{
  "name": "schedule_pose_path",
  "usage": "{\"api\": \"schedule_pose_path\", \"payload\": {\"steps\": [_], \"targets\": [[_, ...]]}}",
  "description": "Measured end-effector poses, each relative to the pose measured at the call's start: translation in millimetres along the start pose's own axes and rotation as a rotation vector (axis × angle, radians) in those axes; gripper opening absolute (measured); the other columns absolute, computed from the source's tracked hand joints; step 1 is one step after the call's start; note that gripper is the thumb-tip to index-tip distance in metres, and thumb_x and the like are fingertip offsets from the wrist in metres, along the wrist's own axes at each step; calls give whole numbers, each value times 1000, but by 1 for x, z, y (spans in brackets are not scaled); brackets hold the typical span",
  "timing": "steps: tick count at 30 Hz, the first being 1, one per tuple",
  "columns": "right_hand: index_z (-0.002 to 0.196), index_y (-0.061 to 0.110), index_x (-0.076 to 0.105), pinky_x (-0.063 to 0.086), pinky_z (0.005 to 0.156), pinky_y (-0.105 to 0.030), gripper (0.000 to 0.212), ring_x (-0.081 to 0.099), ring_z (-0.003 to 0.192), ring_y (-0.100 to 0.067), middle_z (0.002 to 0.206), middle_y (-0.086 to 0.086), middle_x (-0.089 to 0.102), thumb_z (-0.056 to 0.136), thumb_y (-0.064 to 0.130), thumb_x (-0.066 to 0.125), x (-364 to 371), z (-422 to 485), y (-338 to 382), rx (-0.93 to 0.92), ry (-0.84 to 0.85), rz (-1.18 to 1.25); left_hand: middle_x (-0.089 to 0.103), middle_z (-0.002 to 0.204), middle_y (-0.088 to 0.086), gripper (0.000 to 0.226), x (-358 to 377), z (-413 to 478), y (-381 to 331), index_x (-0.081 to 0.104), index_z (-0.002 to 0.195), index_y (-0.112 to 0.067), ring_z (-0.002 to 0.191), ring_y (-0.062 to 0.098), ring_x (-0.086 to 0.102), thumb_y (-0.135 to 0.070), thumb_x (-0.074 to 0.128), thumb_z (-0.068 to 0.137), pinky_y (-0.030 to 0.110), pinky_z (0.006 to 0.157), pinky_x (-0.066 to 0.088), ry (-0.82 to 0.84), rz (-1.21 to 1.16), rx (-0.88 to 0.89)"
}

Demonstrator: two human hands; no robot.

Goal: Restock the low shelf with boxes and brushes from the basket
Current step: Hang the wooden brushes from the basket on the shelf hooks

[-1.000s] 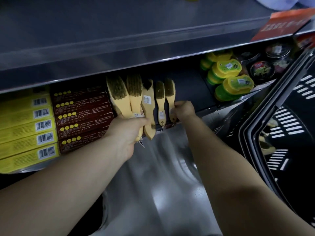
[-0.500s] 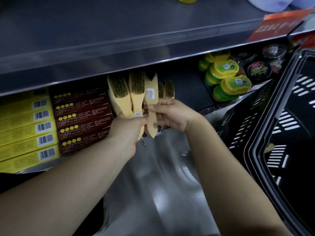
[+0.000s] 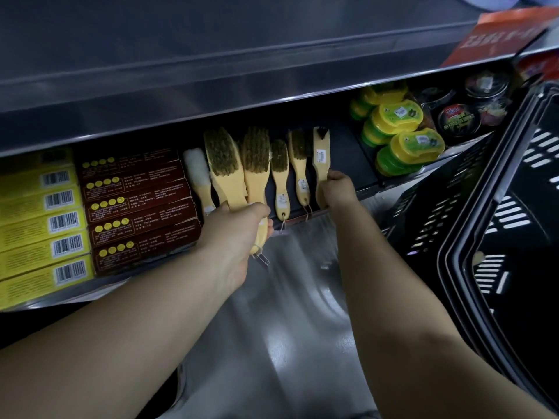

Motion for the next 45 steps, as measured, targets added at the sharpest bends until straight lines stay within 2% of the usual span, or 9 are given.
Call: {"api": "schedule_pose_path", "payload": {"steps": [6,14,18,22,27,30,34,38,45], "targets": [[129,8,47,42,58,-22,46,53,76,-18,105,-13,57,89,-10,34,-1,11,-1,-26,-83,301,63,80,10,14,2,3,0,57,99,-6,53,11,63,-2,61,86,15,38,46,-13,33,36],[122,7,57,39,79,-20,33,57,99,-19,107,-4,62,94,4,41,15,24,0,-110,-25,-253,68,91,4,27,-4,10,1,59,105,-15,77,17,67,-9,71,81,30,70,55,-30,110,89],[77,8,59,44,73,-28,22,57,86,-27,90,-13,63,90,3,43,9,22,-3,-162,-8,-399,66,104,3,28,-5,10,-1,56,98,-25,89,19,63,-16,74,78,27,63,47,-41,144,143],[103,11,63,49,90,-42,20,58,102,-31,110,-16,62,93,19,47,0,-4,12,-221,-143,-377,66,102,4,25,-3,8,-1,55,87,-27,93,21,62,-17,76,77,29,69,47,-45,131,132],[84,28,74,50,77,-25,37,68,90,-7,95,8,73,87,56,50,31,-95,36,-250,541,8,65,90,0,25,1,6,-5,56,88,-24,81,15,62,-13,75,77,23,58,47,-51,117,174],[83,20,69,53,69,-20,11,68,82,-10,93,-4,73,88,23,60,46,-122,36,-285,744,117,66,88,0,24,4,6,-6,59,92,-21,77,12,64,-9,74,78,19,58,51,-46,167,217],[97,9,57,52,75,-39,11,67,78,-23,82,-6,71,94,5,47,22,-89,33,-171,380,332,59,74,-3,13,7,5,-4,56,83,-24,58,7,54,-14,64,88,16,48,48,-30,144,166],[106,6,52,42,60,-30,21,51,65,-17,77,-5,55,91,-3,40,-10,-31,25,-68,-84,225,51,69,1,5,3,2,-11,50,92,-22,51,13,45,-22,47,96,13,32,35,-77,175,187],[80,9,56,32,33,-13,23,44,51,-14,63,-4,50,89,-4,39,-20,12,11,-36,-127,-113,50,67,7,18,-2,-1,-16,46,80,-19,52,18,44,-20,36,95,15,37,35,-122,110,120]]}}
Point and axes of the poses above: each hand's wrist, its own z-axis towards the middle knuckle, its own x-axis out of the palm, y = z × x, the point moved 5 cm from there along z, towards the middle knuckle
